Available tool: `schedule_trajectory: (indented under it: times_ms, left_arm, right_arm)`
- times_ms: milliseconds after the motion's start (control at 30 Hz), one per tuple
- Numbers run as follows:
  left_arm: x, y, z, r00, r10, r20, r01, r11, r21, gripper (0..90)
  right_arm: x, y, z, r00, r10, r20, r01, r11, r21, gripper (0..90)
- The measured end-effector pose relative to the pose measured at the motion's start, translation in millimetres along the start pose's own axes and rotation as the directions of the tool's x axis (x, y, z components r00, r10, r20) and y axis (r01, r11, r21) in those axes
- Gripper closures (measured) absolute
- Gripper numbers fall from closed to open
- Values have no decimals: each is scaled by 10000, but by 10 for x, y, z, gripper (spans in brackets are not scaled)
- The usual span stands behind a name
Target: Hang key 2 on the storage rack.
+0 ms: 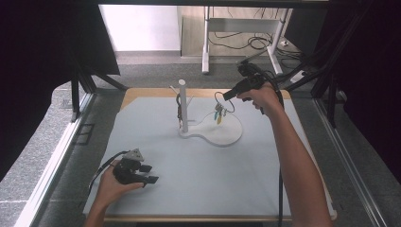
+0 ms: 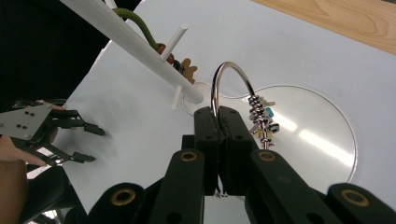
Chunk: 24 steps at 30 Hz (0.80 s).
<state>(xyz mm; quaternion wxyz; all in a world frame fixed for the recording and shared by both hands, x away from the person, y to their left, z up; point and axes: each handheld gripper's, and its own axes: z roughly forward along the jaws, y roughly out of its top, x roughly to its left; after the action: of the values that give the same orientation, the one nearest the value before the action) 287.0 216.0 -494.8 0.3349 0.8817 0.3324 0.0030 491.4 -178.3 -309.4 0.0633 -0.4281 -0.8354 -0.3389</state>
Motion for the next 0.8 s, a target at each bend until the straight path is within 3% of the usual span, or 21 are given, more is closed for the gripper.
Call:
schedule_trajectory:
  times_ms: [800]
  left_arm:
    - [16,-10,-54,10000,30,50,-29,9999,-160,434]
  right_arm:
    - [135,255,256,9997,-220,75,218,9996,184,876]
